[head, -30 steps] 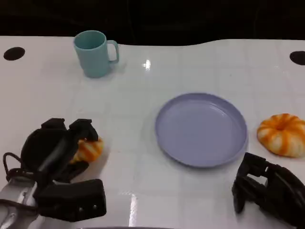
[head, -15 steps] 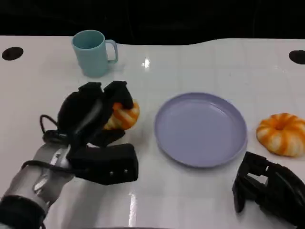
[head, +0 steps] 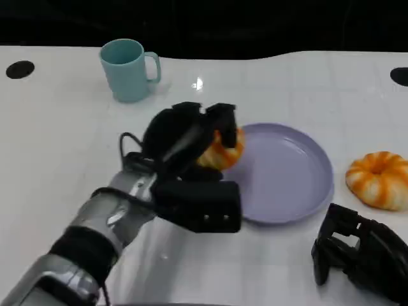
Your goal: Grasp the bread from the table and place it into the plate.
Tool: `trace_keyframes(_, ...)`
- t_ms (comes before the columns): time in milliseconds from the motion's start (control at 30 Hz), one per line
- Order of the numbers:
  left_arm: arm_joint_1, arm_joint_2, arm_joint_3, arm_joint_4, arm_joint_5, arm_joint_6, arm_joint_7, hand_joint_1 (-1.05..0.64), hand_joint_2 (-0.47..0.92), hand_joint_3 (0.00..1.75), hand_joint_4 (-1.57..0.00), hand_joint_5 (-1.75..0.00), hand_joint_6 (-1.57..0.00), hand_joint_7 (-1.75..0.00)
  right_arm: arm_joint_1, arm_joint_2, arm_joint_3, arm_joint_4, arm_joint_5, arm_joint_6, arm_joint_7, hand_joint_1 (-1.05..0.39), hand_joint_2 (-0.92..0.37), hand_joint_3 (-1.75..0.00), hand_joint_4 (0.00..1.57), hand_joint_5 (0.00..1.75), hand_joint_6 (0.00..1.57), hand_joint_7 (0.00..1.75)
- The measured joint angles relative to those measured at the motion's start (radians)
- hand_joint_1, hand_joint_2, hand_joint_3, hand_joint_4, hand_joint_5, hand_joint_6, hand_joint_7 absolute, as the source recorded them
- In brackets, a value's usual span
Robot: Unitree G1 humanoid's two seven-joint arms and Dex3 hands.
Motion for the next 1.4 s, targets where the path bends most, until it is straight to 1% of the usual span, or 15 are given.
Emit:
trace_keyframes(167,-0.07,-0.067,-0.039,0.102,0.011,-0.013,0.02,-0.26,0.69,0.93,-0.88,-1.75,-0.61,-1.75,0.0,0.001,0.0,0.001,0.0,-0.008,0.003,-0.61,-0.92,-0.26,0.74,1.75,0.6,1.63)
trace_keyframes(267,-0.108,-0.094,-0.059,0.153,0.025,-0.017,0.03,-0.26,0.66,0.93,-0.91,-1.75,-0.65,-1.63,0.0,0.0,0.0,0.002,0.0,-0.008,0.004,-0.6,-0.92,-0.26,0.73,1.75,0.59,1.64)
trace_keyframes(367,-0.127,-0.121,-0.073,0.199,0.029,-0.022,0.054,-0.27,0.66,0.91,-0.9,-1.75,-0.65,-1.62,0.0,0.0,-0.001,0.003,0.001,-0.01,0.006,-0.6,-0.92,-0.27,0.72,1.75,0.58,1.64)
trace_keyframes(500,-0.16,-0.156,-0.094,0.252,0.037,-0.016,0.079,-0.26,0.66,0.9,-0.94,-1.75,-0.64,-1.74,0.0,0.0,-0.001,0.003,0.0,-0.01,0.005,-0.6,-0.92,-0.27,0.72,1.75,0.57,1.65)
trace_keyframes(633,-0.193,-0.175,-0.1,0.293,0.039,-0.016,0.079,-0.26,0.66,0.91,-0.84,-1.75,-0.61,-1.73,0.0,0.0,0.0,0.001,0.0,-0.01,0.003,-0.59,-0.92,-0.27,0.71,1.75,0.56,1.64)
trace_keyframes(700,-0.201,-0.178,-0.099,0.313,0.031,-0.02,0.076,-0.27,0.64,0.88,-0.69,-1.75,-0.58,-1.58,0.0,0.001,-0.001,0.003,0.002,-0.011,0.006,-0.58,-0.92,-0.27,0.71,1.75,0.57,1.64)
trace_keyframes(767,-0.201,-0.179,-0.095,0.332,0.018,-0.03,0.055,-0.3,0.72,0.64,-0.6,-1.43,-0.54,-1.08,-0.001,0.001,-0.002,0.008,0.004,-0.013,0.01,-0.59,-0.92,-0.27,0.72,1.75,0.57,1.64)
trace_keyframes(800,-0.201,-0.179,-0.093,0.338,0.01,-0.035,0.033,-0.31,0.76,0.55,-0.57,-1.37,-0.54,-0.95,-0.002,0.001,-0.002,0.009,0.004,-0.013,0.01,-0.59,-0.92,-0.27,0.72,1.75,0.57,1.64)
trace_keyframes(867,-0.202,-0.177,-0.093,0.342,-0.003,-0.048,-0.009,-0.42,0.89,0.41,-0.31,-1.06,-0.34,-0.68,-0.003,0.001,-0.002,0.01,0.004,-0.013,0.01,-0.58,-0.92,-0.27,0.72,1.75,0.58,1.63)
trace_keyframes(900,-0.205,-0.174,-0.095,0.344,-0.003,-0.053,-0.034,-0.43,0.9,0.39,-0.27,-1.01,-0.31,-0.64,-0.004,0.001,-0.002,0.011,0.004,-0.013,0.01,-0.58,-0.92,-0.27,0.72,1.75,0.58,1.62)
trace_keyframes(967,-0.212,-0.17,-0.102,0.346,-0.002,-0.053,-0.074,-0.6,0.92,0.39,-0.06,-0.76,-0.1,-0.53,-0.004,0.001,-0.002,0.011,0.004,-0.012,0.01,-0.58,-0.92,-0.27,0.72,1.75,0.58,1.62)
trace_keyframes(1000,-0.217,-0.167,-0.108,0.346,0.0,-0.05,-0.095,-0.63,0.92,0.39,-0.03,-0.72,-0.07,-0.51,-0.004,0.001,-0.002,0.011,0.004,-0.012,0.009,-0.58,-0.92,-0.27,0.72,1.75,0.59,1.61)
trace_keyframes(1067,-0.226,-0.163,-0.118,0.345,0.002,-0.042,-0.123,-0.76,0.92,0.46,-0.01,-0.41,-0.01,-0.36,-0.004,0.001,-0.002,0.01,0.003,-0.012,0.007,-0.58,-0.92,-0.27,0.71,1.75,0.59,1.6)
trace_keyframes(1133,-0.232,-0.16,-0.13,0.343,0.008,-0.029,-0.147,-0.82,0.92,0.5,0.0,-0.27,0.0,-0.3,-0.004,0.002,-0.001,0.009,0.003,-0.011,0.004,-0.58,-0.92,-0.27,0.71,1.75,0.59,1.6)
trace_keyframes(1400,-0.232,-0.14,-0.139,0.325,0.023,-0.032,-0.166,-0.93,0.92,0.62,0.0,-0.1,0.0,-0.19,-0.004,0.003,-0.002,0.01,0.02,-0.005,0.005,-0.58,-0.92,-0.26,0.71,1.75,0.59,1.6)
